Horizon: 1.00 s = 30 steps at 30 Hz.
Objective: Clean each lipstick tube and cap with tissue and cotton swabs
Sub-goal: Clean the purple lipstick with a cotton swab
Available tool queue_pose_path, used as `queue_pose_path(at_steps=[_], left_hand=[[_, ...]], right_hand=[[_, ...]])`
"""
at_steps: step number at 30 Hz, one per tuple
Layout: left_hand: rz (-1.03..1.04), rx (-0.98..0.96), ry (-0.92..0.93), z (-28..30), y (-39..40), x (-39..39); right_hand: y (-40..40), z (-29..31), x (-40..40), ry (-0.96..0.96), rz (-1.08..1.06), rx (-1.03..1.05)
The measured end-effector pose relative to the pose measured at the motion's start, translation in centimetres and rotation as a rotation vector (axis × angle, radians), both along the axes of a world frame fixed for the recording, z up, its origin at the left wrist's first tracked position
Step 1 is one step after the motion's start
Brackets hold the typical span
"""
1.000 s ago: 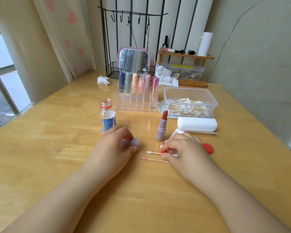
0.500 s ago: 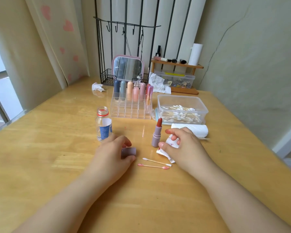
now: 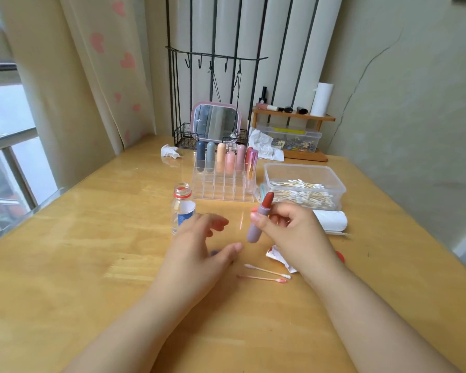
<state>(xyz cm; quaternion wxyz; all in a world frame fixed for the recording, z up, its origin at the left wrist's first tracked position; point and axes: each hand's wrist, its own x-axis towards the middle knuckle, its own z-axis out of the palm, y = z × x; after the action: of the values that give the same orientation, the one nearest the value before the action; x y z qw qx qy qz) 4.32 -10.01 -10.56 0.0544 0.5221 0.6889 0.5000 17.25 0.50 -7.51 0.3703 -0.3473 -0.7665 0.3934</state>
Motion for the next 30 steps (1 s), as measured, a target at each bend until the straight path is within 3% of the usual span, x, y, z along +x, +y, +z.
queue_pose_path(at_steps=[5,10,14,17,20,22,27,30], left_hand=[[-0.244,0.039,-0.352,1.2,-0.7,1.6],[-0.436,0.077,-0.603,0.7,-0.7,1.2],[-0.642,0.060,-0.675,0.8,-0.9,1.0],[-0.866,0.009,-0.855,1.0,-1.1,0.9],[-1.143,-0.060,-1.121,1.2,-1.3,1.0],[-1.126,-0.042,-1.136,1.0,-1.0,0.9],[-0.741,0.042,-0.918,0.7,-0.9,0.9],[-0.823,0.052,-0.865,1.0,-1.1,0.8]], right_hand=[[-3.5,1.9,0.6,0.145,0.195,-0.307],[-4.1,2.3,0.9,0.206,0.317,-0.405],[-3.8,2.5,1.1,0.272,0.463,-0.430],[-3.6,2.8,1.3,0.278,0.573,-0.468],[-3.9,3.3,1.9,0.297,0.736,-0.651],[-4.0,3.3,1.9,0.298,0.736,-0.613],[-3.6,2.7,1.4,0.296,0.529,-0.352],[-3.8,2.7,1.4,0.320,0.585,-0.352]])
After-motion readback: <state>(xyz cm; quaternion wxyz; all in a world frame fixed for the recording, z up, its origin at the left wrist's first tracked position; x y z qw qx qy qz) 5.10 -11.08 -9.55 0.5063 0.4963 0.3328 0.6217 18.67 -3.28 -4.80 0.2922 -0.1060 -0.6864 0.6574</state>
